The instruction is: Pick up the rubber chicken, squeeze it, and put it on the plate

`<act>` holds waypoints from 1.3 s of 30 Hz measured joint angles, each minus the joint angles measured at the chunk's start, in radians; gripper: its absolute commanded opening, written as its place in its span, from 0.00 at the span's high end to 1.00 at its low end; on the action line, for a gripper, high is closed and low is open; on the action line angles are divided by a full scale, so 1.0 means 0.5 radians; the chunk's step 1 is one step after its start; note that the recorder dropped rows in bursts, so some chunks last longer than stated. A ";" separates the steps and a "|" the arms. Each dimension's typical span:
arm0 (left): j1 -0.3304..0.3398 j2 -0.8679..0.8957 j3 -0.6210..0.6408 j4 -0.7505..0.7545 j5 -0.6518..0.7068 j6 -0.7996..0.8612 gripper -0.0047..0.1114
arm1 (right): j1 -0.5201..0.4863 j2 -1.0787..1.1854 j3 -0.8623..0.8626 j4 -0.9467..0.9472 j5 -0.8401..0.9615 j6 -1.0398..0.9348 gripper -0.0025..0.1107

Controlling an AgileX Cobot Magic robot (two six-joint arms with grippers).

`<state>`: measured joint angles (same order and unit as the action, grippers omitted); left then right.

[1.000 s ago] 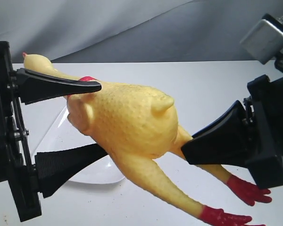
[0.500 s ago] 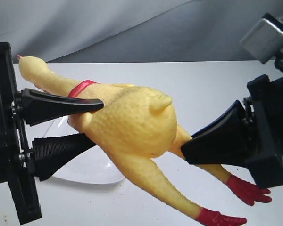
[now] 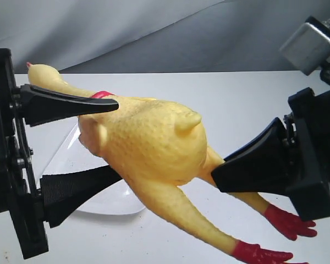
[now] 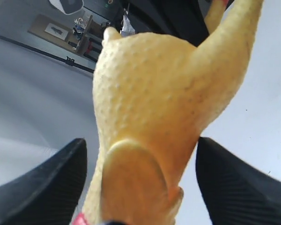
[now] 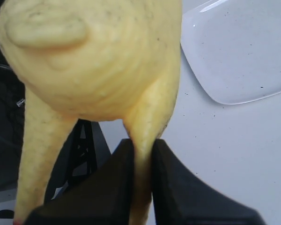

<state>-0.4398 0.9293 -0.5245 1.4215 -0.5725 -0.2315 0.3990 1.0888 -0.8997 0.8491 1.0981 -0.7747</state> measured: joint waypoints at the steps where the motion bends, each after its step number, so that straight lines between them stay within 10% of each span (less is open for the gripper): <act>1: 0.000 0.000 0.000 -0.017 0.000 0.000 0.40 | 0.000 0.000 0.000 0.000 0.000 0.000 0.98; 5: 0.000 0.000 0.000 -0.016 0.000 0.004 0.49 | 0.000 0.000 0.000 0.000 0.000 0.000 0.98; 12: 0.000 0.000 0.000 -0.016 -0.004 0.009 0.95 | 0.000 0.000 0.000 0.000 0.000 0.000 0.98; 22: 0.000 0.000 0.000 -0.016 -0.004 -0.013 0.95 | 0.000 0.000 0.000 0.000 -0.004 0.000 0.98; 26: 0.000 0.000 0.000 -0.016 -0.004 -0.025 0.88 | 0.000 0.000 0.000 0.000 -0.004 0.000 0.98; 34: 0.000 0.000 0.000 -0.016 0.021 -0.025 0.35 | 0.000 0.000 0.000 0.000 -0.004 0.000 0.98; 39: 0.000 -0.018 0.000 -0.184 0.053 -0.093 0.37 | 0.000 0.000 0.000 0.000 -0.019 0.000 0.98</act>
<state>-0.4398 0.9202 -0.5245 1.3293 -0.5460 -0.2780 0.3990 1.0888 -0.8997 0.8491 1.0888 -0.7747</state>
